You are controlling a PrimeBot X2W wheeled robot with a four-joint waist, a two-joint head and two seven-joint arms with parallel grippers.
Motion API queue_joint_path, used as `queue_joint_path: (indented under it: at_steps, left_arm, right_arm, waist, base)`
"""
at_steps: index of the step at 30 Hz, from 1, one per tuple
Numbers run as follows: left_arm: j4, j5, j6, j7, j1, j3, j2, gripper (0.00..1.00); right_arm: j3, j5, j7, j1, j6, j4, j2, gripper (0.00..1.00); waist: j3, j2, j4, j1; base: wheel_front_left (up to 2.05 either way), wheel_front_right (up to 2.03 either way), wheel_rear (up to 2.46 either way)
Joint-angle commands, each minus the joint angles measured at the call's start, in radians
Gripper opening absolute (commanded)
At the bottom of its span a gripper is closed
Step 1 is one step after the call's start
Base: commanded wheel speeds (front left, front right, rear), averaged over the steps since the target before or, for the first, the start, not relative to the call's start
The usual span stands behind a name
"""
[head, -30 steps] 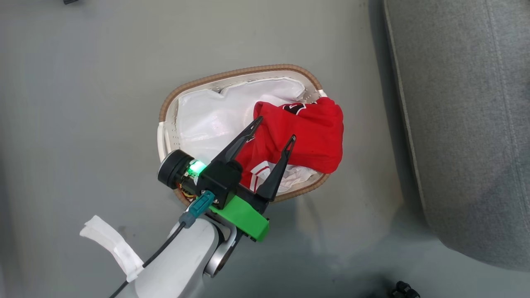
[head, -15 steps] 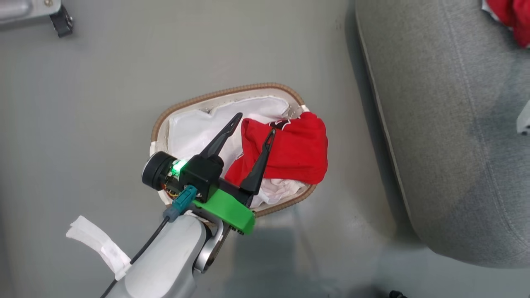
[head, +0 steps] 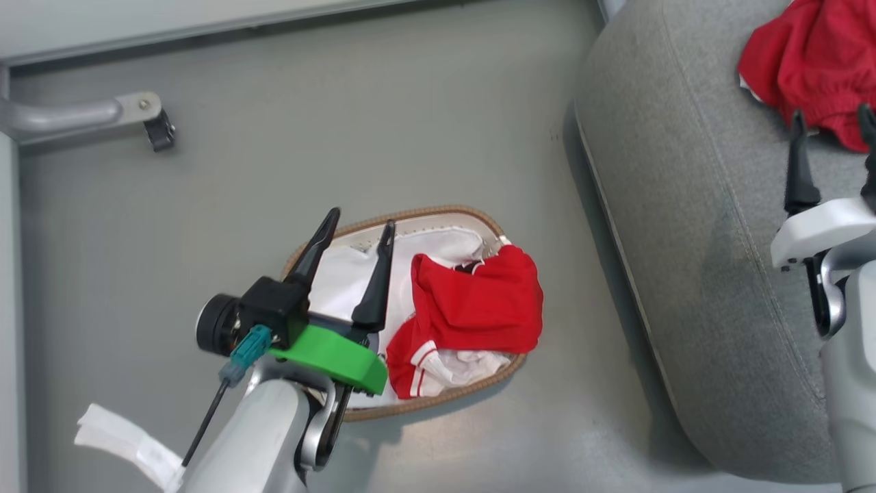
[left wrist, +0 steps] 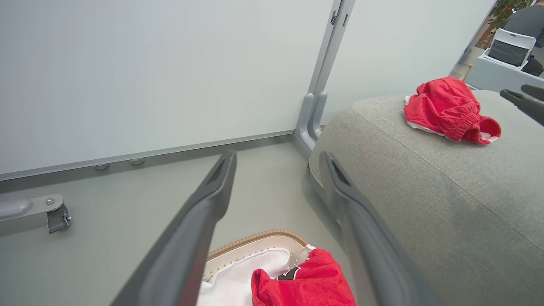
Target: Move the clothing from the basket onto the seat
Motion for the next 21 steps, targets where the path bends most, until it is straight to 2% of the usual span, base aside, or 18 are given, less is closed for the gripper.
queue_joint_path:
  at_steps: [1, 12, 19, 21]
  left_arm:
    - [-0.003, 0.011, 0.001, -0.004, 0.038, 0.026, -0.006, 1.00]
    - [-0.023, 0.047, -0.006, -0.002, 0.243, 0.257, -0.057, 1.00]
    - [-0.047, 0.084, -0.019, -0.003, 0.340, 0.348, -0.082, 1.00]
    - [-0.057, 0.094, -0.022, -0.003, 0.362, 0.365, -0.086, 1.00]
  right_arm:
    - [0.009, 0.018, -0.003, 0.032, -0.001, -0.020, 0.008, 1.00]
    - [0.131, 0.115, -0.003, 0.228, -0.001, -0.145, 0.115, 1.00]
    - [0.168, 0.124, -0.003, 0.357, -0.001, -0.197, 0.148, 1.00]
    - [0.179, 0.163, -0.003, 0.382, -0.001, -0.210, 0.150, 1.00]
  waist:
    - [-0.090, 0.0000, 0.037, 0.0000]
    - [-0.223, 0.0000, 0.106, 0.0000]
    - [-0.264, 0.0000, 0.124, 0.0000]
    - [-0.268, 0.0000, 0.124, 0.0000]
  base:
    - [0.00, 0.00, 0.00]
    - [0.00, 0.00, 0.00]
    - [0.00, 0.00, 0.00]
    - [0.00, 0.00, 0.00]
